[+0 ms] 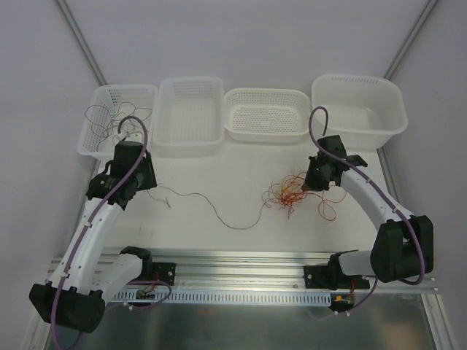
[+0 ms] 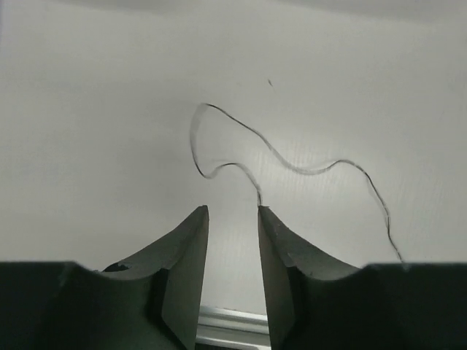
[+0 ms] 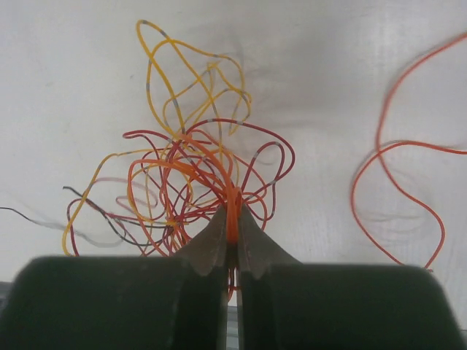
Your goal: Untangle the cables
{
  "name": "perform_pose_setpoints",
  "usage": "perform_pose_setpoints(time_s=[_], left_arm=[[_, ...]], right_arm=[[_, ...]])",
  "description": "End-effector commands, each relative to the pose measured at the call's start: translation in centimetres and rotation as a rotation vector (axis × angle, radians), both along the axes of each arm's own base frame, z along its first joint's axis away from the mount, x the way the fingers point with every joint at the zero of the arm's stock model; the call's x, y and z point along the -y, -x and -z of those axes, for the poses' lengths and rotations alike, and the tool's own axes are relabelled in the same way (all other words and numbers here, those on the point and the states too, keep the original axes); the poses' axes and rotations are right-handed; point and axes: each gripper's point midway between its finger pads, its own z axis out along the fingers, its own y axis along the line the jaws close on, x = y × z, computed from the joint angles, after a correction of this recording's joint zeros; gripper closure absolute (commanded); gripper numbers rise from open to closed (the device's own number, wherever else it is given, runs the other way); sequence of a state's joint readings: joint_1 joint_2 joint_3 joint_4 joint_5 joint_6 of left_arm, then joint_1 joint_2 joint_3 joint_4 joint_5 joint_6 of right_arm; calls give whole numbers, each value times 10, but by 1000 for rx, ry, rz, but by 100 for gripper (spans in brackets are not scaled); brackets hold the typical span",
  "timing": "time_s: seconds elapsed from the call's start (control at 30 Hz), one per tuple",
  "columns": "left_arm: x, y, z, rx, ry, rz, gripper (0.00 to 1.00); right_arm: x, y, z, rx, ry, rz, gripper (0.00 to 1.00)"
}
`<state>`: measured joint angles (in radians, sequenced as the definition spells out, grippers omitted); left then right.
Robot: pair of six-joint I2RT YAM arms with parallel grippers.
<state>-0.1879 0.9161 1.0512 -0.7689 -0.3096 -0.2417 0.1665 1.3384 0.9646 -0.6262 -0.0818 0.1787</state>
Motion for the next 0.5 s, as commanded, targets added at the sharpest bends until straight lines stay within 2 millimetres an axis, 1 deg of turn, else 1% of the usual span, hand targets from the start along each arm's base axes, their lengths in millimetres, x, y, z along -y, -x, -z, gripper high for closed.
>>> perform_pose_setpoints(time_s=[0.0, 0.03, 0.07, 0.1, 0.13, 0.17, 0.2, 0.23, 0.27, 0.3, 0.33, 0.37, 0.4, 0.43, 0.47], left_arm=[[57, -3, 24, -10, 285, 148, 65], [74, 2, 27, -26, 352, 214, 58], [81, 3, 28, -26, 389, 236, 45], [92, 7, 32, -27, 426, 279, 38], [106, 12, 30, -31, 476, 338, 32], [115, 18, 35, -46, 516, 364, 21], [123, 22, 33, -42, 542, 397, 16], [142, 26, 26, -25, 584, 480, 12], [151, 29, 25, -27, 613, 499, 9], [158, 31, 29, -33, 626, 519, 4], [174, 35, 26, -26, 640, 576, 3], [182, 36, 25, -27, 661, 585, 3], [189, 37, 34, -57, 669, 593, 3], [197, 34, 31, -45, 683, 606, 3], [206, 38, 35, -67, 696, 622, 3]], right_arm=[[-31, -4, -4, 46, 6, -73, 99], [-51, -2, -6, 65, -5, -130, 99], [-61, -2, -6, 68, -9, -154, 99], [-78, 2, -9, 79, -18, -200, 99], [-91, -1, -14, 108, -41, -229, 99], [-101, -1, -17, 125, -54, -259, 99], [-119, 4, -22, 144, -65, -313, 99], [-131, 0, -33, 179, -73, -341, 99], [-140, 0, -38, 194, -78, -367, 99], [-153, 5, -39, 196, -81, -407, 99], [-163, 2, -48, 225, -92, -430, 99], [-170, 2, -51, 233, -100, -446, 99], [-181, 7, -53, 240, -113, -482, 99], [-190, 8, -54, 245, -129, -503, 99], [-198, 9, -59, 264, -141, -531, 99]])
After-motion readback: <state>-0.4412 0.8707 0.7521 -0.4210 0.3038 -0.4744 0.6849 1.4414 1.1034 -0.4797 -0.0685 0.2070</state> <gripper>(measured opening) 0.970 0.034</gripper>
